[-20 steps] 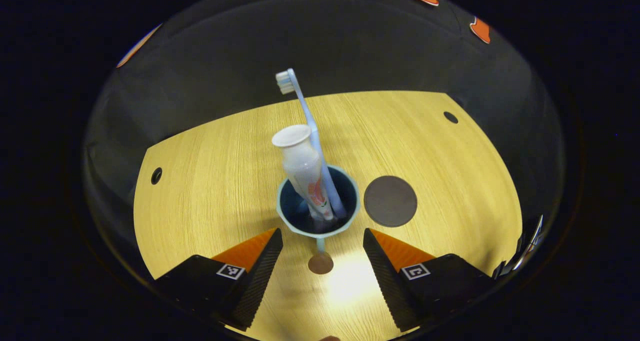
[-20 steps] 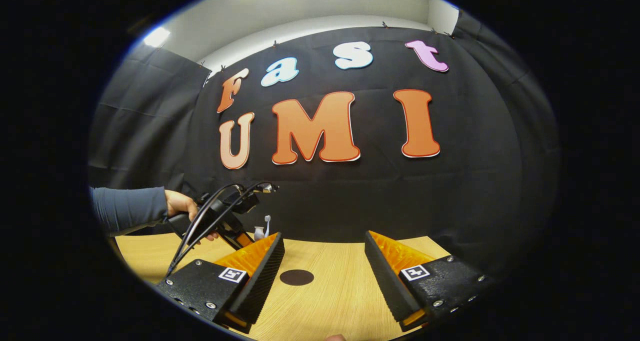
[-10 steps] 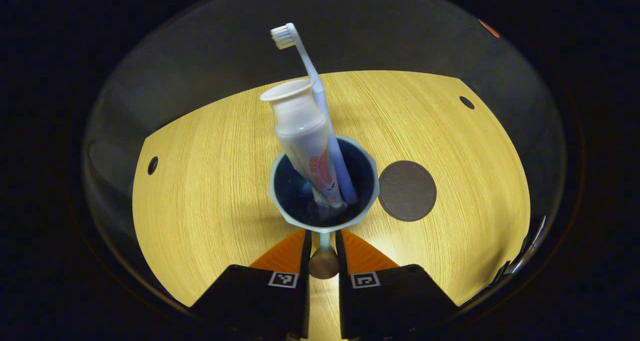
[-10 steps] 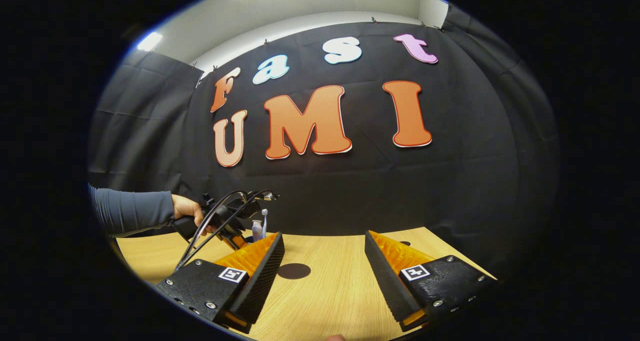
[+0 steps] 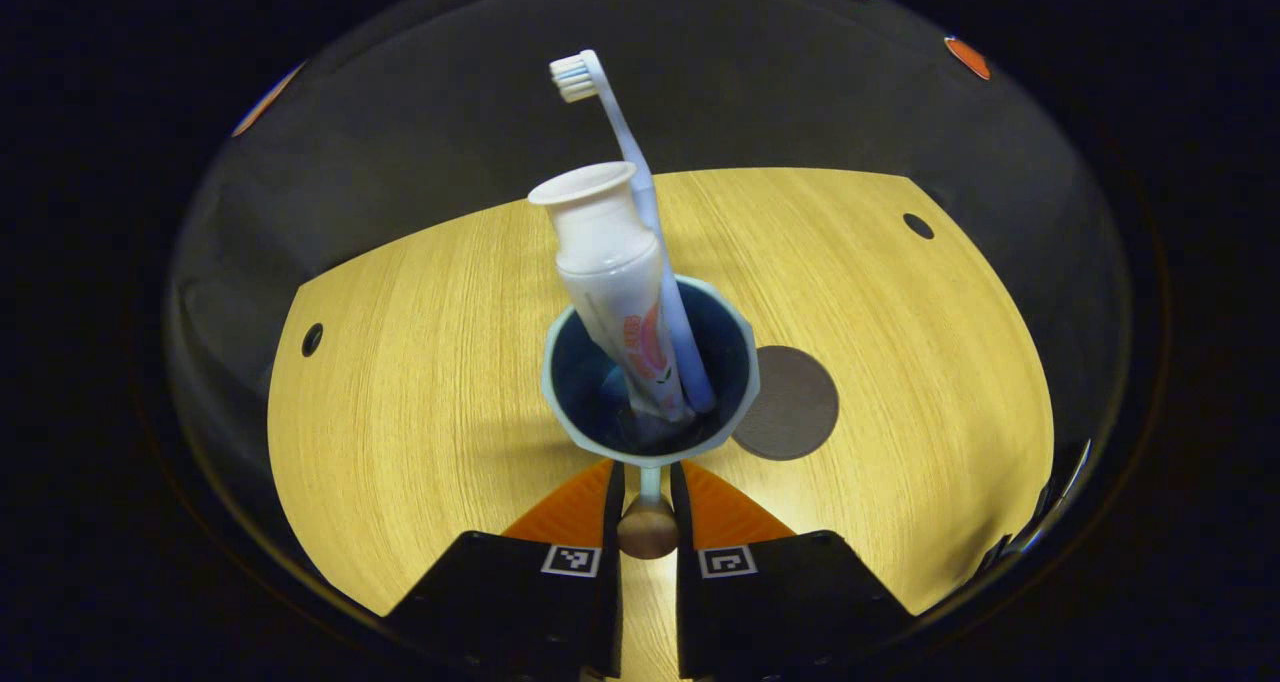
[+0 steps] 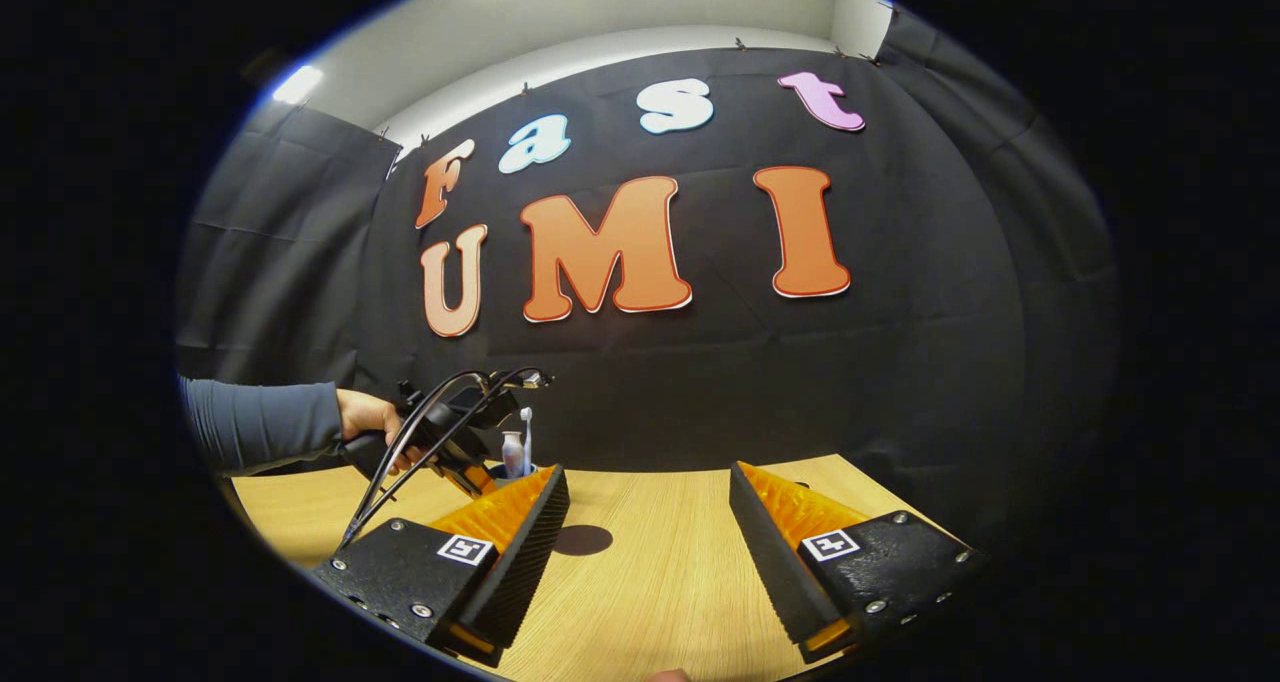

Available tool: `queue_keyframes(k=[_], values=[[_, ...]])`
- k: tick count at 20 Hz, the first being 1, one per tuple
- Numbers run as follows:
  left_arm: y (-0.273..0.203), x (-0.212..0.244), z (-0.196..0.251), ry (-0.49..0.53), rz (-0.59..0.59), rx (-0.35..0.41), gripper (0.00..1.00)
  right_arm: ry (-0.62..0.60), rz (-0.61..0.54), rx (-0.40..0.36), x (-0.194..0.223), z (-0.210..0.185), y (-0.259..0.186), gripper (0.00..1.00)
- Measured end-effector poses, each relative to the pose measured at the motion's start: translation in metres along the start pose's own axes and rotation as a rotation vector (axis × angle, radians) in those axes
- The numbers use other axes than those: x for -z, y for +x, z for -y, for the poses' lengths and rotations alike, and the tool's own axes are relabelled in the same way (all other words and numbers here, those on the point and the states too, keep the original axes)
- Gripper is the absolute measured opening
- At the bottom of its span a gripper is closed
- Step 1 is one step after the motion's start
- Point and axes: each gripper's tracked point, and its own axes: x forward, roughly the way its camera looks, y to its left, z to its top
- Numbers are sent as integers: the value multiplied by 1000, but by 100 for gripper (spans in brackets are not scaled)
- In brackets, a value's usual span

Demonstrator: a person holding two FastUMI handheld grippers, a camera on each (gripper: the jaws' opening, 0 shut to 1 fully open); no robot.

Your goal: Put the toothbrush and toothpaste on the desktop into the cup, then pick up the cup and place it on the coaster on the desktop.

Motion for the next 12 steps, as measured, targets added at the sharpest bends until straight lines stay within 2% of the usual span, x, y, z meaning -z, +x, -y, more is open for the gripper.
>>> queue_keyframes(k=[5,7,11,12], values=[[-3,0,10,45,19,38,21,-13,-13,17,7,8,-8,96],[13,10,8,57,10,60,21,-15,-14,24,8,11,-10,96],[18,-5,9,63,-42,68,21,-19,-44,44,21,18,-15,96],[11,-16,4,65,-23,61,24,-19,-58,48,25,20,-16,96]])
